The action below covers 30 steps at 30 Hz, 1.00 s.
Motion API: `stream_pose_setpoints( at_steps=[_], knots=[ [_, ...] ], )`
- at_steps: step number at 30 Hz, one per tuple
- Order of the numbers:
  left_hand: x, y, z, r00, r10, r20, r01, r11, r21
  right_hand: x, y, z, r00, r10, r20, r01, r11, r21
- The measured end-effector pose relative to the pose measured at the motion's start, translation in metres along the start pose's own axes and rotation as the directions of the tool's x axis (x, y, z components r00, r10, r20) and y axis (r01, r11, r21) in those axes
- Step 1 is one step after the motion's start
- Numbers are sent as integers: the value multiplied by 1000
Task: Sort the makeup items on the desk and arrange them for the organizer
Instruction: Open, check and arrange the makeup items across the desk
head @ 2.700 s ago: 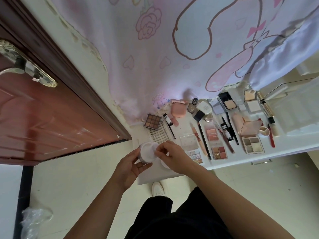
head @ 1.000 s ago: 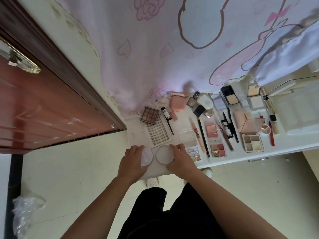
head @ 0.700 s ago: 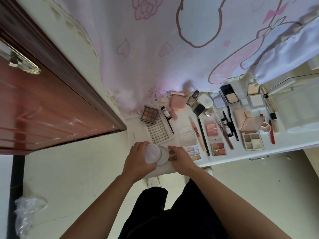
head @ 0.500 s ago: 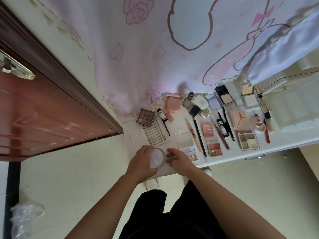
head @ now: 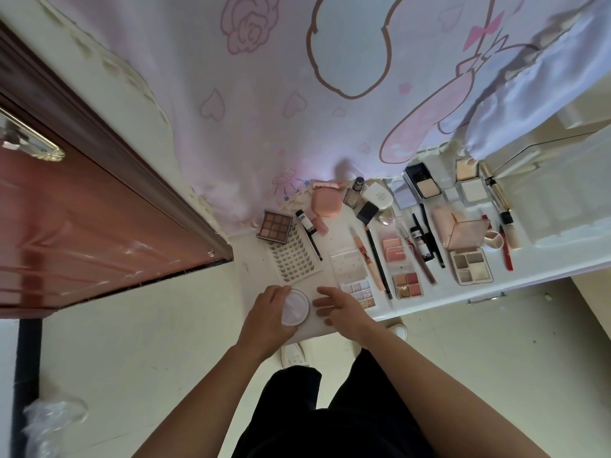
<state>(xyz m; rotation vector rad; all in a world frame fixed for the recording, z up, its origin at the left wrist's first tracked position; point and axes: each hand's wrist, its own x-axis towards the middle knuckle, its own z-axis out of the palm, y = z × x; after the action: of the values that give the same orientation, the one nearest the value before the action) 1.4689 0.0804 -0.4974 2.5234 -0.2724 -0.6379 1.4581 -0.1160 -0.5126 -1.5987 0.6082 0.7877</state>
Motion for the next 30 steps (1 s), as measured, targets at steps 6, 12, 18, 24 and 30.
stream_pose_setpoints(
  at_steps=[6,12,18,24,30],
  knots=[
    [-4,-3,-2,1000,-24,1,24,1000,-3,0,-21,-6,975,-127,-182,79,965,-250],
    [2,2,-20,981,-153,-118,135,979,-150,26,-64,-17,892,-325,-315,161,878,-451],
    [53,-1,-52,949,-203,-242,174,975,-136,55,-77,-16,927,-287,-241,94,801,-591],
    [112,11,-53,917,-280,-283,256,959,-119,62,-78,-18,927,-304,-220,134,816,-562],
    [141,18,-47,867,-346,-360,345,936,-69,67,-73,-25,932,-306,-195,132,787,-603]
  ],
)
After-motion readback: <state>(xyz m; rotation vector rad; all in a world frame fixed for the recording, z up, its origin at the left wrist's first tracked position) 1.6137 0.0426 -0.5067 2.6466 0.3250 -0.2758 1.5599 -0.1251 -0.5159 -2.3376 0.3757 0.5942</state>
